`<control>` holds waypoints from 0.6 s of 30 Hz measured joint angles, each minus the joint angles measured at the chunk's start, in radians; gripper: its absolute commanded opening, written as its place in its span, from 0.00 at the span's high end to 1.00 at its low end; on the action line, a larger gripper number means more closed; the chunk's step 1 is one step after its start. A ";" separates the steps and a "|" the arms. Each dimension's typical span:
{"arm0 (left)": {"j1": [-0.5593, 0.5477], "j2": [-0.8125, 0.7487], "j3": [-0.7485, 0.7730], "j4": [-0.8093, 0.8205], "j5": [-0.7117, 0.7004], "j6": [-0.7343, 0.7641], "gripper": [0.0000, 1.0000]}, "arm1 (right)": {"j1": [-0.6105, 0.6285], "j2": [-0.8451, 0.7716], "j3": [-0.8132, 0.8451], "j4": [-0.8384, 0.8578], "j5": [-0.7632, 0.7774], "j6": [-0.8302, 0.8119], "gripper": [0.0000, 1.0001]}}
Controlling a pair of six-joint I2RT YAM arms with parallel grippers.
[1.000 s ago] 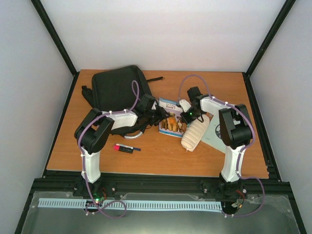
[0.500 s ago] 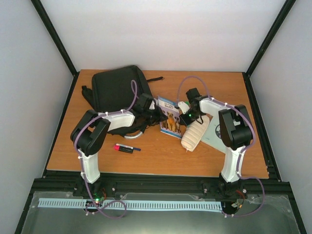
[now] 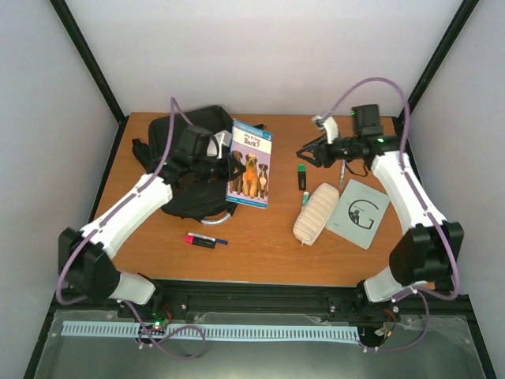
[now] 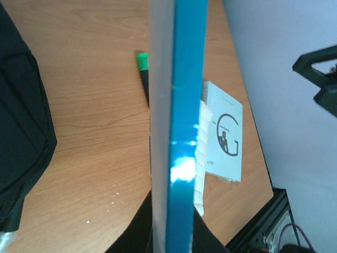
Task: Pack the student bag
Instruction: Pick up the book from the center of the board.
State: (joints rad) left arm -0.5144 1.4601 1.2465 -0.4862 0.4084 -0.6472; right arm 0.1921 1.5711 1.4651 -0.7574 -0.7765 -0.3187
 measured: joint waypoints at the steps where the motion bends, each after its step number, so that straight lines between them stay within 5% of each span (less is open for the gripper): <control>1: 0.002 -0.032 0.005 -0.025 -0.002 0.021 0.99 | -0.024 -0.022 -0.008 0.008 -0.037 0.015 0.48; 5: 0.004 -0.156 0.008 -0.076 0.008 0.080 0.99 | -0.101 -0.176 -0.121 0.109 -0.162 0.080 0.21; 8: 0.004 -0.240 0.008 -0.073 0.040 0.106 0.99 | -0.096 -0.235 -0.150 0.154 -0.245 0.134 0.15; 10: 0.004 -0.279 0.013 -0.072 0.064 0.116 0.99 | -0.092 -0.223 -0.129 0.148 -0.312 0.154 0.02; 18: 0.004 -0.319 0.040 -0.015 0.202 0.109 0.99 | -0.060 -0.136 -0.082 0.110 -0.489 0.177 0.00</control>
State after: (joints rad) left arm -0.5102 1.1408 1.2865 -0.5011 0.6106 -0.5385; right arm 0.1322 1.4353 1.3830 -0.6476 -1.2659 -0.1417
